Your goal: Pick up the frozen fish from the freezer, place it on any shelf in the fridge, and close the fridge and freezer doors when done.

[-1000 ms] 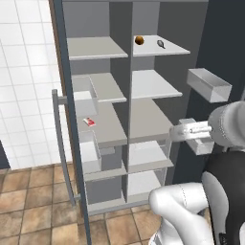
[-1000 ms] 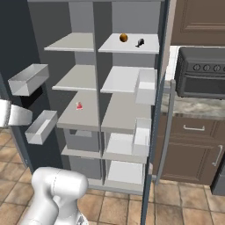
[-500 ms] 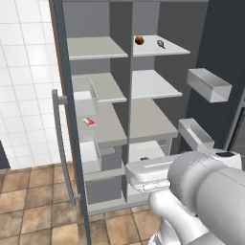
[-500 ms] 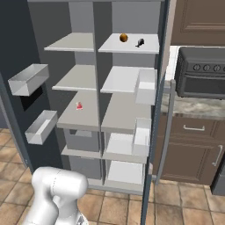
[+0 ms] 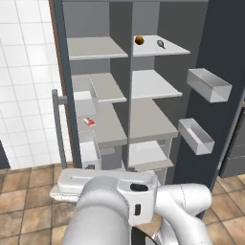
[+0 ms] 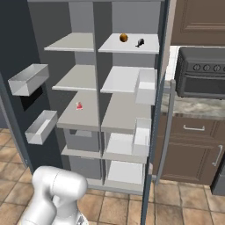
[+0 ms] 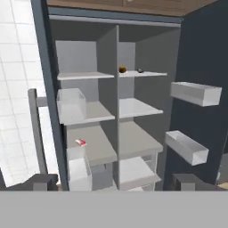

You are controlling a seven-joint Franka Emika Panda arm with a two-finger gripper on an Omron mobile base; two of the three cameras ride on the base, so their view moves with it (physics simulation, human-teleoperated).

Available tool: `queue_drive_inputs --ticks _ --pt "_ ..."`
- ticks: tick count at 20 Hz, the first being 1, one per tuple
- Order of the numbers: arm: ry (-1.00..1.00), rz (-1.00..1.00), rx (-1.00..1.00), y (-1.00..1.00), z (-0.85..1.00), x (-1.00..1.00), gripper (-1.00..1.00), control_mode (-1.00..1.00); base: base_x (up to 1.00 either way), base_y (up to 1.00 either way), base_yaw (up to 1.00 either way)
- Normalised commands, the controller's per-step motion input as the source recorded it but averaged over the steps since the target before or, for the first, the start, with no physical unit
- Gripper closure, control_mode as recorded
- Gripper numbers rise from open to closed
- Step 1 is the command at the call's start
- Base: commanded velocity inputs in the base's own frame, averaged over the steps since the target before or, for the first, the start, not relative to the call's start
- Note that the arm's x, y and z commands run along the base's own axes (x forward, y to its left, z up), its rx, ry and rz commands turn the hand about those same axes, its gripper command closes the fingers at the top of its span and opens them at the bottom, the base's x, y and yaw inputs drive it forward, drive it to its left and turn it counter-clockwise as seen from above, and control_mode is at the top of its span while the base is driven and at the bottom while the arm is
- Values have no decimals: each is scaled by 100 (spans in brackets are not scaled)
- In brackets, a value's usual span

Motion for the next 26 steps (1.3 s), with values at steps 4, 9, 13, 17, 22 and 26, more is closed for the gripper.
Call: queue_drive_inputs --ticks 4,9,13,17,22,26 --pt "0 -30 0 38 -13 42 -100 -100 0 0 0" --pt "0 -16 0 16 -17 76 -100 -100 0 0 0" --pt "0 -5 0 0 -33 72 -100 -100 0 0 0" --pt "0 -1 -1 13 -35 71 -100 -100 0 0 0" --pt "0 -1 -1 44 -27 80 -100 -100 0 0 0" --pt "0 -3 -1 37 -26 74 -100 -100 0 0 0"
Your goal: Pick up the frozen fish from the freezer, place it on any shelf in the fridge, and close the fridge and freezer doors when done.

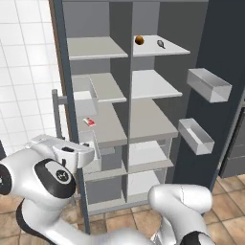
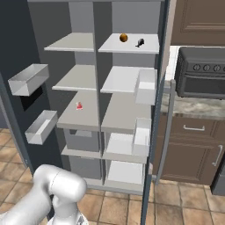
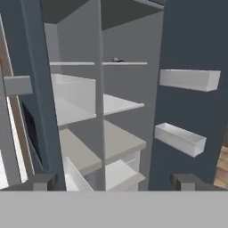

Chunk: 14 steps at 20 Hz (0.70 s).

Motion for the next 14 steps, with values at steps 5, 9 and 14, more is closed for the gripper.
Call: queue_drive_inputs --ticks 5,9,14 --pt "0 -3 -1 32 -30 62 -100 -100 0 0 0" --pt "0 -4 0 36 -27 56 -100 -100 0 0 0" --pt "0 -12 0 40 -24 46 -100 -100 0 0 0"
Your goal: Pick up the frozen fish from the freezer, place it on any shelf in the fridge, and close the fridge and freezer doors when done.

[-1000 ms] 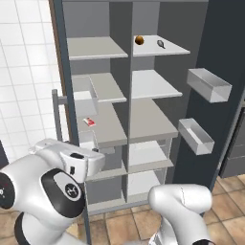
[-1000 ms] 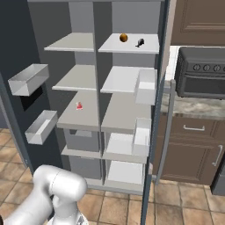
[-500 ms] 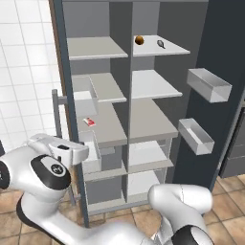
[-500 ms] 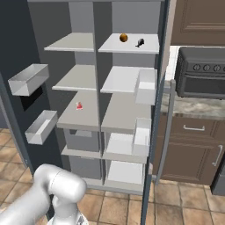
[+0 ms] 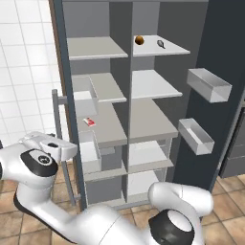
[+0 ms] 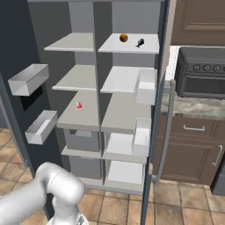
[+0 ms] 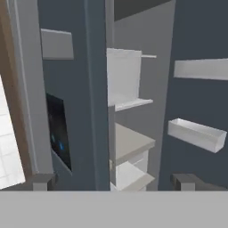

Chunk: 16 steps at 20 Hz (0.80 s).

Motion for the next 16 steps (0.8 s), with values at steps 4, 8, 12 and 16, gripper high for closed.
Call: queue_drive_inputs --ticks 4,8,12,16 --pt "0 -22 0 35 -23 42 -100 -100 0 0 0" --pt "0 -17 0 10 -6 38 -100 -100 0 0 0" --pt "0 -3 0 0 0 41 -100 -100 0 0 0" --pt "0 0 0 -6 0 38 -100 -100 0 0 0"
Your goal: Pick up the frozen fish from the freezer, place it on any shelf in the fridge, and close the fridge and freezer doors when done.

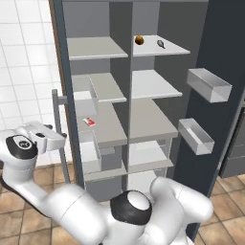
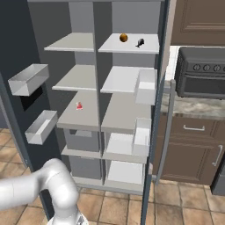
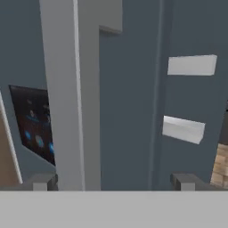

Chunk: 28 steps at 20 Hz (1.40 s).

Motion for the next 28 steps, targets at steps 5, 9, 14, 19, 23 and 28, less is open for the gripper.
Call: queue_drive_inputs --ticks 5,9,14,19,23,28 --pt "0 0 0 -36 0 15 -100 -100 0 0 0" --pt "0 0 0 -51 0 14 -100 -100 0 0 0" --pt "0 0 0 -60 -3 27 -100 -100 0 0 0" --pt "-1 1 0 -82 -10 44 -100 -100 0 0 0" --pt "-5 5 0 -98 -7 47 -100 -100 0 0 0" --pt "-5 4 0 -93 -1 52 -100 -100 0 0 0"
